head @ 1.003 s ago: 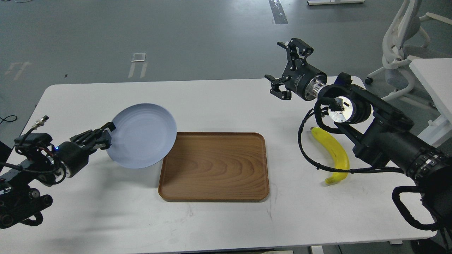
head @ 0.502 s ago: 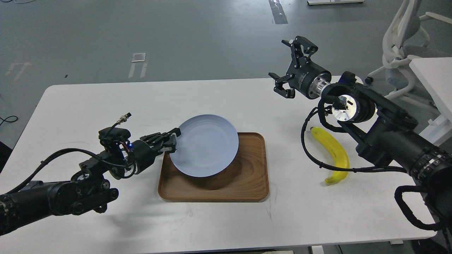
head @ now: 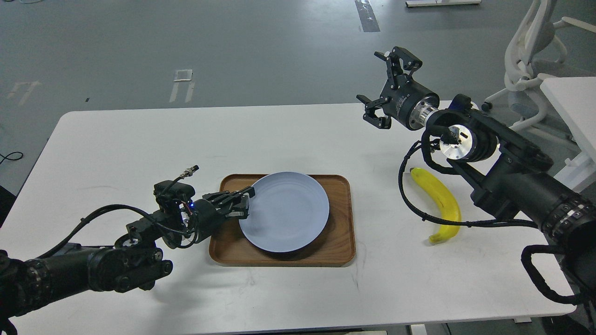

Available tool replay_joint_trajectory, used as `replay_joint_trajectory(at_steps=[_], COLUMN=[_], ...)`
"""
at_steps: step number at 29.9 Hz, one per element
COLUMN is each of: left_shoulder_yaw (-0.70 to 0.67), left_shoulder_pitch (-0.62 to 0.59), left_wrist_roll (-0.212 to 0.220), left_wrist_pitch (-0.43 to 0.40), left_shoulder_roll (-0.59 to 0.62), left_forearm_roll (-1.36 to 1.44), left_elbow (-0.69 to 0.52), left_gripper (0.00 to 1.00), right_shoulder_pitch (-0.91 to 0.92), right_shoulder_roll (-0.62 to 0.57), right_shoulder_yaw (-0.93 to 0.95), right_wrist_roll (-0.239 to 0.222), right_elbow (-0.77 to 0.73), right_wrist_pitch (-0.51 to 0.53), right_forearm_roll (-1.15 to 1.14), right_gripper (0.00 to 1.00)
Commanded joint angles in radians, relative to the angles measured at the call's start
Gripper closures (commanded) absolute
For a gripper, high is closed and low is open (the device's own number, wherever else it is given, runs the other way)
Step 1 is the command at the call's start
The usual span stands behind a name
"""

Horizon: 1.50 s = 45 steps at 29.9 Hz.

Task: Place banana on plate with both arms
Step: 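Set the plate down on the wooden tray and open the left gripper, then raise the left arm away and lower the right gripper to the banana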

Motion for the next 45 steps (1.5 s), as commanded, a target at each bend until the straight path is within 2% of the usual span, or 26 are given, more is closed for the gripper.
replay_joint_trajectory(at_steps=[1,6,8,9,10,11,12,13,20,24,26,27,28,31,33,34,35,37,40,42,43,45], left_shoulder_yaw=[0.001,0.000,-0.008,-0.011,-0.015,-0.015,-0.020,-0.029,-0.290,-0.391,-0.468,-0.521,-0.573,-0.635,-0.699,-0.722,-0.732,-0.742,-0.764,-0.785,-0.785,-0.790], left_shoulder_pitch=[0.000,0.000,-0.004,-0.004,-0.006,-0.006,-0.009,-0.009,-0.021,-0.109,-0.125,-0.127,-0.129,-0.127,-0.124,-0.118,-0.115,-0.112,-0.089,-0.066,-0.066,-0.046], left_wrist_roll=[0.000,-0.005,-0.008,-0.008,-0.011,-0.011,-0.014,-0.020,-0.024,-0.014,0.000,0.020,0.064,0.158,0.294,0.342,0.353,0.361,0.344,0.315,0.315,0.279], left_wrist_pitch=[0.001,0.002,0.004,0.004,0.004,0.004,0.005,0.007,0.005,-0.076,-0.146,-0.198,-0.269,-0.358,-0.400,-0.406,-0.410,-0.430,-0.495,-0.519,-0.519,-0.519], left_shoulder_roll=[-0.001,0.005,0.018,0.022,0.032,0.032,0.051,0.067,0.176,0.196,0.195,0.195,0.198,0.193,0.187,0.190,0.198,0.201,0.209,0.207,0.207,0.207], left_forearm_roll=[0.000,0.000,-0.002,-0.003,-0.009,-0.009,-0.014,-0.015,-0.153,-0.311,-0.484,-0.614,-0.752,-0.929,-1.086,-1.124,-1.135,-1.152,-1.157,-1.157,-1.157,-1.155], left_elbow=[0.001,-0.004,-0.023,-0.031,-0.052,-0.053,-0.075,-0.102,-0.324,-0.367,-0.356,-0.352,-0.340,-0.297,-0.234,-0.225,-0.225,-0.217,-0.186,-0.168,-0.168,-0.166], left_gripper=[1.00,1.00,0.58,0.51,0.38,0.38,0.15,0.03,0.02,0.02,0.02,0.02,0.02,0.02,0.02,0.02,0.02,0.02,0.02,0.02,0.02,0.02], right_shoulder_pitch=[0.000,-0.001,-0.003,-0.003,-0.003,-0.003,-0.003,-0.001,-0.001,0.022,0.048,0.061,0.071,0.075,0.075,0.080,0.083,0.092,0.095,0.094,0.094,0.091], right_shoulder_roll=[-0.001,-0.003,-0.003,-0.003,-0.003,-0.003,-0.003,-0.004,-0.046,-0.089,-0.130,-0.167,-0.208,-0.253,-0.329,-0.374,-0.392,-0.420,-0.454,-0.457,-0.457,-0.451], right_shoulder_yaw=[-0.001,-0.001,-0.001,-0.001,-0.001,-0.001,-0.003,-0.004,-0.038,-0.200,-0.305,-0.370,-0.433,-0.495,-0.565,-0.601,-0.619,-0.647,-0.711,-0.757,-0.758,-0.781], right_wrist_roll=[0.000,0.000,0.000,0.000,0.000,0.000,0.000,0.000,0.000,0.001,0.003,0.006,0.012,0.020,0.027,0.028,0.028,0.028,0.029,0.034,0.034,0.034], right_elbow=[0.000,0.000,0.000,-0.001,0.000,0.000,-0.001,-0.001,0.006,0.011,0.035,0.060,0.083,0.118,0.179,0.213,0.229,0.252,0.264,0.264,0.264,0.264], right_wrist_pitch=[0.000,0.000,0.000,0.000,0.000,0.000,0.000,0.002,0.008,0.011,0.011,0.011,0.009,0.009,0.009,0.009,0.011,0.011,0.011,0.009,0.009,0.009], right_forearm_roll=[0.000,0.000,0.000,0.000,0.000,0.000,0.000,0.000,-0.003,-0.116,-0.285,-0.425,-0.583,-0.783,-1.024,-1.130,-1.181,-1.259,-1.384,-1.414,-1.414,-1.416], right_gripper=[0.00,0.00,0.00,0.00,0.00,0.00,0.00,0.00,0.00,0.00,0.01,0.01,0.01,0.01,0.02,0.02,0.02,0.03,0.04,0.06,0.06,0.06])
